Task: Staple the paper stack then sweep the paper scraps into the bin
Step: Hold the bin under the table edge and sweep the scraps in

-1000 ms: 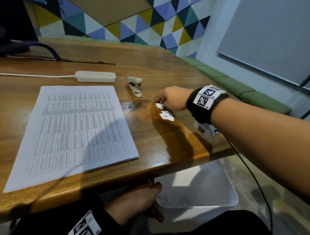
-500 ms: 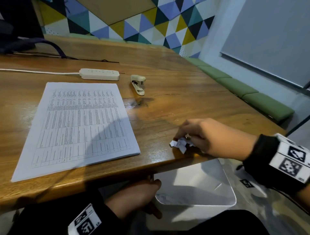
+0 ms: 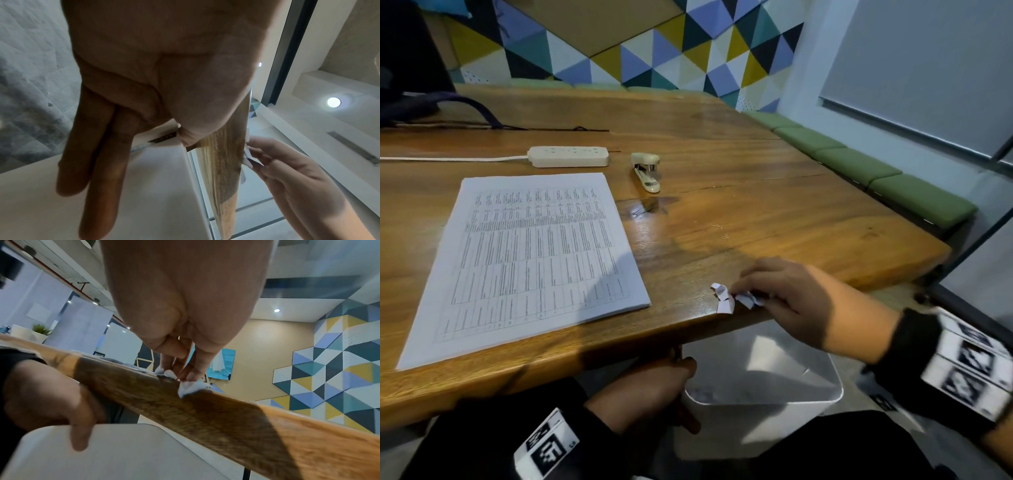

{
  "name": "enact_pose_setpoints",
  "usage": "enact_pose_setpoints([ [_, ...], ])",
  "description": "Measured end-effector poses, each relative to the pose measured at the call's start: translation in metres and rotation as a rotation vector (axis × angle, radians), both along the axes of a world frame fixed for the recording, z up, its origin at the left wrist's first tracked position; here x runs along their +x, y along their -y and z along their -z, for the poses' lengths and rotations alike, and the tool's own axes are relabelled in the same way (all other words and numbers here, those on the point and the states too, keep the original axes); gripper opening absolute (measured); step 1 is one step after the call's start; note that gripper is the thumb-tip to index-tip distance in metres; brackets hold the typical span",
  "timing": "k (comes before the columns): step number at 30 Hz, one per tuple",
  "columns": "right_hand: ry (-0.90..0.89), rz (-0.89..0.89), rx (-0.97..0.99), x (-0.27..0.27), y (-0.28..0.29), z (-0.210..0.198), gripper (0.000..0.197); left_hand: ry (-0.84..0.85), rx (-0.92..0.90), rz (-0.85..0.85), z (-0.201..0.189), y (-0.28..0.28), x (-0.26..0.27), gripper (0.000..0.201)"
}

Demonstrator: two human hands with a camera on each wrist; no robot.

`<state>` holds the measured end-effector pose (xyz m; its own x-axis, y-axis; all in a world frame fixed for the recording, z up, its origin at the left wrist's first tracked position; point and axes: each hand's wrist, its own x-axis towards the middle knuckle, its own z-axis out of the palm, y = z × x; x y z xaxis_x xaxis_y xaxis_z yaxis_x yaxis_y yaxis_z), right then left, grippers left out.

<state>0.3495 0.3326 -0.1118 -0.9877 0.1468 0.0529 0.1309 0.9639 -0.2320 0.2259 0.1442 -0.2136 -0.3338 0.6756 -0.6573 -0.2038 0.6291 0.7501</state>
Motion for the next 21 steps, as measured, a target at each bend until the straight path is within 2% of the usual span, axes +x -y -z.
enact_pose_setpoints([
  [5,-0.012,-0.015,-0.035,0.018,-0.001,-0.011,0.044,0.007,-0.035,-0.017,0.0,0.0,-0.002,0.049],
  [9,-0.121,0.016,-0.015,-0.018,-0.017,-0.024,0.04,0.012,-0.063,-0.014,-0.009,-0.001,-0.001,0.054],
  [13,-0.04,-0.051,-0.002,-0.047,0.004,-0.02,0.041,0.02,-0.034,-0.021,-0.014,0.006,-0.002,0.053],
  [17,-0.022,-0.138,-0.01,-0.024,0.02,-0.004,0.049,0.041,-0.073,-0.038,-0.018,0.003,-0.002,0.053],
  [21,-0.077,-0.145,-0.074,0.012,0.015,0.002,0.037,0.003,-0.088,-0.009,-0.013,0.003,-0.006,0.047],
])
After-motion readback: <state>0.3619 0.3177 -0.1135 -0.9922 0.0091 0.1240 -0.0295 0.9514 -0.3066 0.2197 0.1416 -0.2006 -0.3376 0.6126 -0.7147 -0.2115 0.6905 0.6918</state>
